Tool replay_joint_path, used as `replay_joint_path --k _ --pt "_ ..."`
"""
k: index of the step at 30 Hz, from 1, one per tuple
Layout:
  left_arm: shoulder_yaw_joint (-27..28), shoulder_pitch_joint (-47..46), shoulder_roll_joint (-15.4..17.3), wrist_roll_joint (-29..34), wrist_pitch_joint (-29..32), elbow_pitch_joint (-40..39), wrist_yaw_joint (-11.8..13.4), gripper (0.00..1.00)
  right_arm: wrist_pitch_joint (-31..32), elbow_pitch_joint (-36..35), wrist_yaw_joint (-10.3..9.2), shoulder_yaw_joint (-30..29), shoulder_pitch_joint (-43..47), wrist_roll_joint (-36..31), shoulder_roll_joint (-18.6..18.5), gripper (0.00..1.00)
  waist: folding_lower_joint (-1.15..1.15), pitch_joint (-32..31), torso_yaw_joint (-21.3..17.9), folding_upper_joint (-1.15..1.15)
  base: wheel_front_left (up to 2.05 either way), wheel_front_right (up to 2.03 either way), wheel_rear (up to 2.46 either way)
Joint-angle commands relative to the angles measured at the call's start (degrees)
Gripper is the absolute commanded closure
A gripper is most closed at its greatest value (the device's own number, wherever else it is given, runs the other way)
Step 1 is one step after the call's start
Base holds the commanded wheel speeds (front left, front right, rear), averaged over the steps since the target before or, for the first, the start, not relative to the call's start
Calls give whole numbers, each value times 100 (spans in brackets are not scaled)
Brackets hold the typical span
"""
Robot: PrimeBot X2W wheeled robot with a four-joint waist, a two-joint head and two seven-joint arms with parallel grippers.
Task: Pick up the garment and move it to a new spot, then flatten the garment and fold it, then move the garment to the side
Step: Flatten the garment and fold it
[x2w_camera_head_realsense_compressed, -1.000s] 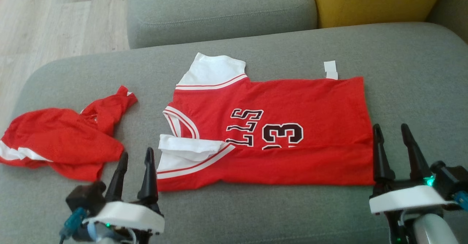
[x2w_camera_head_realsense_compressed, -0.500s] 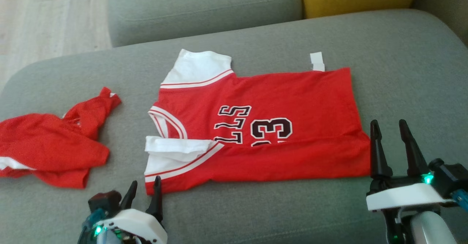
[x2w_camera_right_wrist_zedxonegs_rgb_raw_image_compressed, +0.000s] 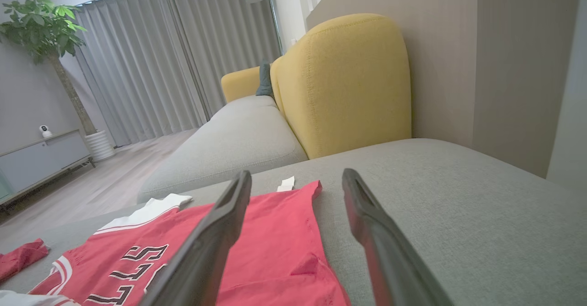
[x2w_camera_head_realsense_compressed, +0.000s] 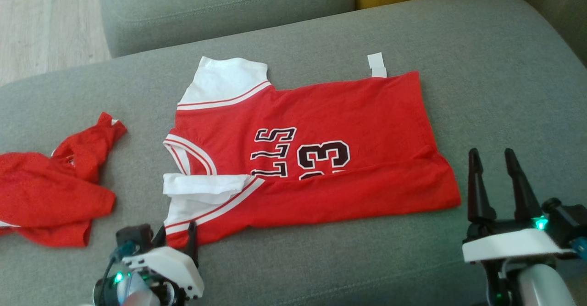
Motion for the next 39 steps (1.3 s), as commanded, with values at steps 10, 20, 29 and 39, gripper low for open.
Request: replay_joint_path --k 10,20,29,39 --pt "104 -367 57 18 -146 4 -108 100 707 420 -5 -320 -308 -183 95 0 0 -32 227 0 0 0 0" --pt "236 -35 58 150 -237 -1182 -6 100 1166 1791 -5 -624 -652 560 161 0 0 -96 618 0 0 0 0" --pt "41 198 34 239 -238 -1568 -10 100 1078 3098 -5 -578 -1196 1430 162 0 0 -57 823 0 0 0 0" --pt "-128 183 50 303 -198 -1705 -8 100 928 4117 -5 -491 -1805 1876 163 0 0 63 878 0 0 0 0"
